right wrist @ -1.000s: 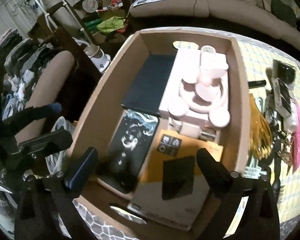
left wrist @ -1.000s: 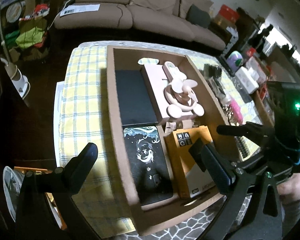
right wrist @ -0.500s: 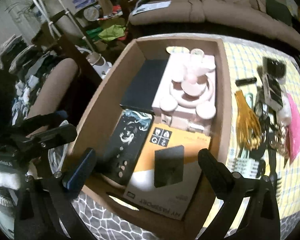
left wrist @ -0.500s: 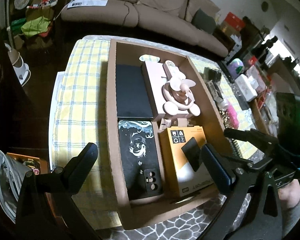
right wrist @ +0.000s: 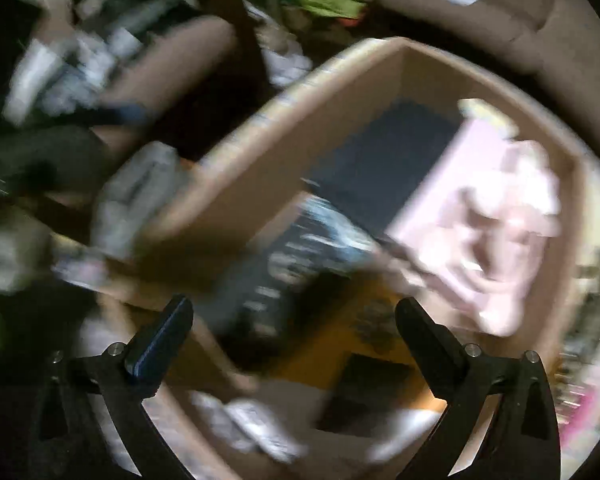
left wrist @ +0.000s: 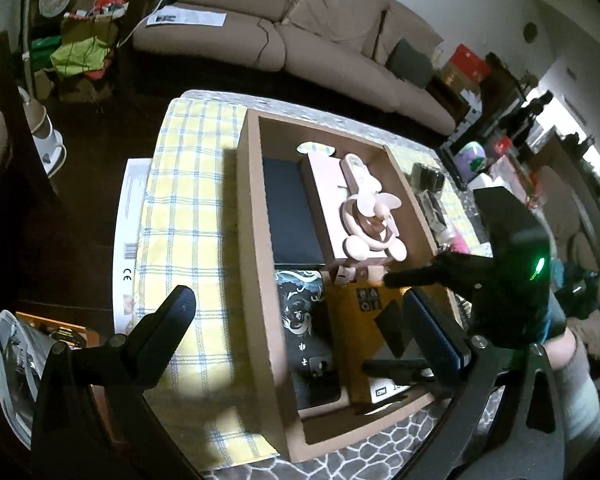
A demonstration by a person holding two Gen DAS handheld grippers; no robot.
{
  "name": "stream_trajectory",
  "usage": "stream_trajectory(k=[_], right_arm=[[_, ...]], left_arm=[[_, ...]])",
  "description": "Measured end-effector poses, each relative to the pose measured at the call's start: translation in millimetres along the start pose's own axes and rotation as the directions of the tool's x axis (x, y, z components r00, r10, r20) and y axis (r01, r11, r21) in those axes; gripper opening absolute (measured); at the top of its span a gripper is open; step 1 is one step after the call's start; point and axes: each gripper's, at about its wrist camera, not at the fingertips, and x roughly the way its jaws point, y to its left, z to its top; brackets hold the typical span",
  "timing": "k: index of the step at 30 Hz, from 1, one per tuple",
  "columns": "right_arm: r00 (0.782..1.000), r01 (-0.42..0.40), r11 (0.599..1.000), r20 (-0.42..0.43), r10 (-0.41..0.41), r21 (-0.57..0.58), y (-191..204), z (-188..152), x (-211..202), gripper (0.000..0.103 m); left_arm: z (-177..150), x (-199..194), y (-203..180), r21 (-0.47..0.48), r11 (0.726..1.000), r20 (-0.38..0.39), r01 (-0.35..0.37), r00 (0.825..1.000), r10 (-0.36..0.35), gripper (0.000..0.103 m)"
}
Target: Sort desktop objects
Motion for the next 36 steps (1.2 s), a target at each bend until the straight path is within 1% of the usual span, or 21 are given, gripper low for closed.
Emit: stream_trajectory(k=[1, 2, 3, 6, 8, 10, 13, 15, 18, 21, 22, 25, 28, 31, 36], right_arm=[[0.998, -0.055, 0.998, 0.006, 0.055, 0.017, -6, 2, -1, 0.103], [0.996, -0.094, 0.995, 0.007, 0.094, 0.034, -12, 5, 0, 0.103], [0.994, -0.109, 0.993, 0.008, 0.108, 0.047, -18, 8, 1, 0.103], [0.993, -0.12, 0.99, 0.015, 0.119, 0.074, -33, 17, 5, 0.103], [0.993, -0.117, 0.99, 0.021, 0.116, 0.078, -37, 19, 6, 0.103], [0.995, -0.095, 0.993, 0.021, 0.094, 0.074, -38, 18, 4, 0.103], [0.998, -0.058, 0.995, 0.027, 0.056, 0.085, -37, 16, 0, 0.103], [0.998, -0.052, 0.994, 0.033, 0.049, 0.098, -36, 10, -7, 0.103], [0.999, 0.013, 0.994, 0.038, -0.017, 0.108, -34, -1, -17, 0.103], [0.995, 0.087, 0.988, 0.044, -0.093, 0.127, -29, -14, -28, 0.103], [0.991, 0.113, 0.984, 0.052, -0.121, 0.136, -27, -19, -32, 0.103], [0.973, 0.21, 0.967, 0.064, -0.222, 0.146, -21, -31, -41, 0.103], [0.954, 0.272, 0.946, 0.082, -0.289, 0.174, -13, -45, -52, 0.103], [0.942, 0.293, 0.934, 0.106, -0.319, 0.206, -6, -58, -64, 0.103], [0.927, 0.316, 0.923, 0.135, -0.35, 0.221, 13, -75, -81, 0.103]], left_arm=[[1, 1, 3, -0.008, 1.0, -0.002, 0.005, 1.0, -0.005, 0.103], [2, 2, 6, -0.018, 1.0, -0.002, 0.011, 1.0, -0.011, 0.103], [4, 3, 8, -0.026, 1.0, -0.002, 0.017, 1.0, -0.017, 0.103], [6, 6, 6, -0.017, 1.0, -0.005, 0.024, 1.0, -0.024, 0.103], [6, 9, 1, -0.007, 0.999, -0.012, 0.031, 0.999, -0.031, 0.103], [3, 14, -6, 0.01, 0.999, -0.027, 0.034, 0.999, -0.034, 0.103], [-2, 20, -15, 0.038, 0.999, -0.041, 0.021, 0.999, -0.019, 0.103], [-4, 24, -20, 0.048, 0.999, -0.047, 0.013, 0.999, -0.011, 0.103], [-7, 30, -26, 0.057, 0.998, -0.051, -0.001, 0.999, 0.003, 0.103], [-12, 39, -32, 0.073, 0.997, -0.06, -0.034, 0.997, 0.038, 0.103], [-12, 40, -33, 0.076, 0.997, -0.06, -0.035, 0.997, 0.04, 0.103], [-16, 41, -40, 0.093, 0.995, -0.056, -0.031, 0.998, 0.036, 0.103], [-19, 38, -48, 0.109, 0.993, -0.037, -0.04, 0.998, 0.044, 0.103], [-26, 43, -52, 0.103, 0.994, -0.042, -0.046, 0.998, 0.05, 0.103], [-45, 48, -60, 0.105, 0.988, -0.035, -0.114, 0.992, 0.119, 0.103]])
